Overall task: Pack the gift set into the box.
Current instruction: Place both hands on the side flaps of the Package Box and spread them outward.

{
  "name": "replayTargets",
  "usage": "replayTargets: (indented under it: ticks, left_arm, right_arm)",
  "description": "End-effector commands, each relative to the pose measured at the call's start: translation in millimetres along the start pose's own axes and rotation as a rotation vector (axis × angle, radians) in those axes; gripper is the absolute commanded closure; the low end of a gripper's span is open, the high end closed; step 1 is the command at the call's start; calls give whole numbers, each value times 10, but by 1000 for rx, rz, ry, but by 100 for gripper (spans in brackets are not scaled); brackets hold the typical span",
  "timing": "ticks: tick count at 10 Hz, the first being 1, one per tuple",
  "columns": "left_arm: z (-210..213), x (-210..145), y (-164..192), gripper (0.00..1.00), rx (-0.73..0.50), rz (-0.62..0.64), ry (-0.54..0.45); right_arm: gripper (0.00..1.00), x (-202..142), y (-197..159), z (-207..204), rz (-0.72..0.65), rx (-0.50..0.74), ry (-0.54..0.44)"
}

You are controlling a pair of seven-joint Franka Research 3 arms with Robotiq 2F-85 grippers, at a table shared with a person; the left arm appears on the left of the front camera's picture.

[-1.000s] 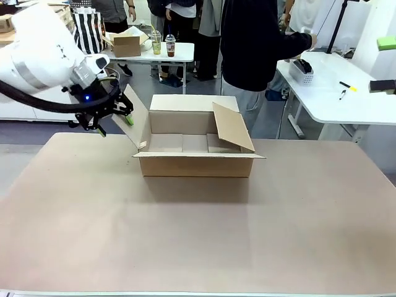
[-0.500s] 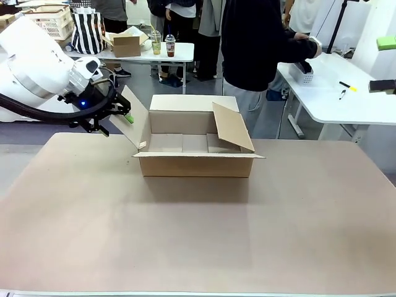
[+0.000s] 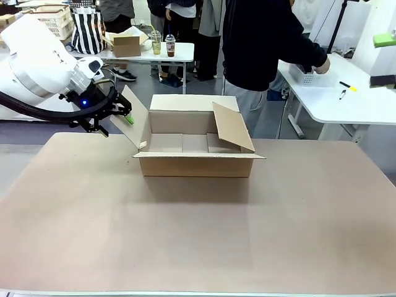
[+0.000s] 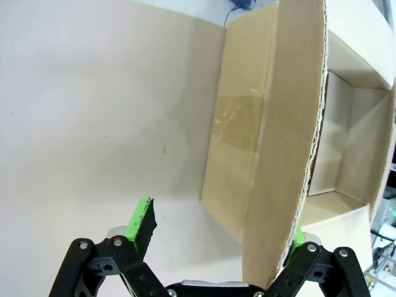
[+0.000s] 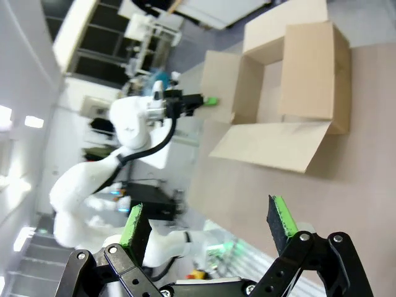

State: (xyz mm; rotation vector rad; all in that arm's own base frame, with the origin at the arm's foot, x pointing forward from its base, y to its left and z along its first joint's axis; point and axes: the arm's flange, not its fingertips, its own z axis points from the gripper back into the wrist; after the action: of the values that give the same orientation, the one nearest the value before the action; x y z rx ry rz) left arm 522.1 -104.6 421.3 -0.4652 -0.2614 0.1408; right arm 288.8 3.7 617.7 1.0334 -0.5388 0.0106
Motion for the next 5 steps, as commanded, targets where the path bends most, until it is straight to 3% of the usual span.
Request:
replayTargets:
  ticks: [1,4,5]
  left_arm:
    - [28,9,-34,0,10,8,11]
    - [28,9,-34,0,10,8,11]
    - [28,9,-34,0,10,8,11]
  right_arm:
    - [0,335,530,-820,96,-300,74]
    - [0,207,779,-1971,345,-758,290]
    - [0,79,870,-2206,454,-828,365]
